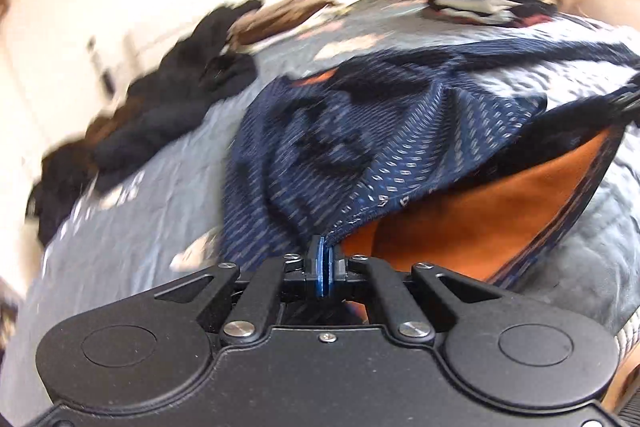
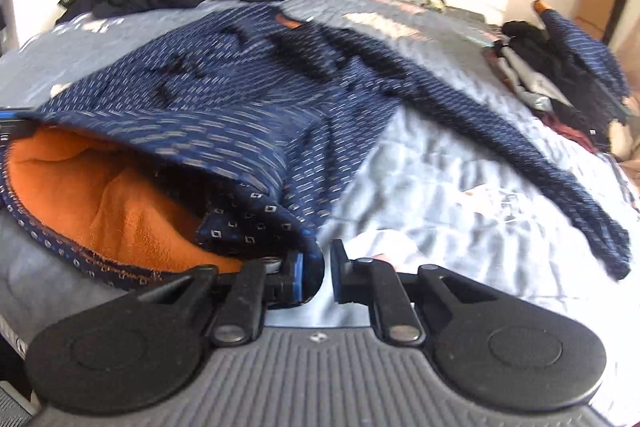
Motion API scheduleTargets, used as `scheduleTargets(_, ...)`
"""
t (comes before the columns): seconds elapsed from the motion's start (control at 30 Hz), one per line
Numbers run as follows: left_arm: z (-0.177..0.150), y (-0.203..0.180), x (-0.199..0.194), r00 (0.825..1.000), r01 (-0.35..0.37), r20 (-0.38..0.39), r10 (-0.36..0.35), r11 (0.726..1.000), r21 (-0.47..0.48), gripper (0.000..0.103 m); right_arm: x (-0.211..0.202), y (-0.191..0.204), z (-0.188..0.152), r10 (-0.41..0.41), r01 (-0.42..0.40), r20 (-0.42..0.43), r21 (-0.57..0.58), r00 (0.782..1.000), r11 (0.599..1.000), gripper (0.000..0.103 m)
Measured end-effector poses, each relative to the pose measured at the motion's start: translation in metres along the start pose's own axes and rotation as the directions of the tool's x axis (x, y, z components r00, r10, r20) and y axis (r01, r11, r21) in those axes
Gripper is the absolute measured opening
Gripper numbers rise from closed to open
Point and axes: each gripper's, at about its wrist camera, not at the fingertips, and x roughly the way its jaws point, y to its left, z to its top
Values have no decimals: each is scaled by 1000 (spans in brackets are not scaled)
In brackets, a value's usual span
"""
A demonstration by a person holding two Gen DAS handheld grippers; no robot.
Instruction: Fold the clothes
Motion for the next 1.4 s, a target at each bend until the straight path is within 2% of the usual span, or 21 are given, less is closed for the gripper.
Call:
scheduleTargets(0.13, -8, 18, -7, 995, 16, -103, -18, 1000, -12, 2, -25, -37, 5, -52, 48, 32, 123, 998, 991, 9)
scheduleTargets(0.2, -14, 17, -8, 985, 44, -168, -41, 999, 11, 3, -33, -56, 3, -78, 76, 7, 145, 997, 986, 8)
scheduleTargets(0.27, -16, 10, -13, 983, 36, -180, -23, 997, 69, 4, -34, -69, -1, -73, 76, -27, 150, 997, 986, 8)
scheduleTargets(0.37, -15, 1, -21, 985, 19, -170, 3, 991, 129, 7, -29, -70, -4, -90, 100, -94, 97, 991, 990, 9)
scheduleTargets(0.43, -14, -3, -28, 989, 16, -147, 10, 985, 170, 17, -29, -68, -7, -67, 77, -117, 87, 991, 993, 9)
scheduleTargets(0.5, -12, 3, -39, 993, 30, -117, -7, 981, 192, 55, -35, -63, -6, -33, 41, -80, 91, 996, 995, 14)
scheduleTargets(0.53, -11, 6, -44, 995, 37, -102, -16, 978, 203, 62, -38, -57, -3, -18, 23, -64, 77, 998, 997, 16)
scheduleTargets(0.6, -7, 25, -47, 996, 33, -92, -15, 981, 191, 65, -42, -43, 4, 11, -9, -39, 46, 999, 999, 32)
scheduleTargets(0.63, -5, 41, -45, 994, 49, -106, -33, 987, 151, 65, -44, -35, 8, 23, -22, -31, 32, 999, 999, 45)
scheduleTargets(0.7, -1, 71, -36, 987, 91, -139, -82, 994, 61, 65, -42, -25, 13, 76, -76, -13, 30, 997, 997, 53)
scheduleTargets(0.83, 3, 128, -12, 958, 184, -199, -208, 974, -129, 64, -34, -4, 18, 127, -126, -11, 38, 992, 991, 59)
scheduleTargets(0.9, -2, 141, 5, 943, 211, -224, -246, 963, -169, 64, -31, 6, 18, 139, -139, -9, 32, 990, 990, 60)
scheduleTargets(1.0, -10, 146, 28, 907, 259, -283, -311, 944, -205, 58, -29, 14, 19, 167, -167, -1, 49, 986, 985, 62)
scheduleTargets(1.1, -9, 150, 34, 887, 328, -269, -376, 921, -209, 58, -29, 17, 23, 199, -199, 8, 89, 980, 976, 64)
scheduleTargets(1.2, -7, 152, 47, 851, 391, -286, -441, 895, -215, 58, -28, 22, 32, 249, -249, 18, 133, 968, 959, 67)
scheduleTargets(1.4, -24, 162, 72, 803, 435, -311, -508, 857, -277, 56, -32, 36, 51, 298, -301, 43, 152, 954, 941, 70)
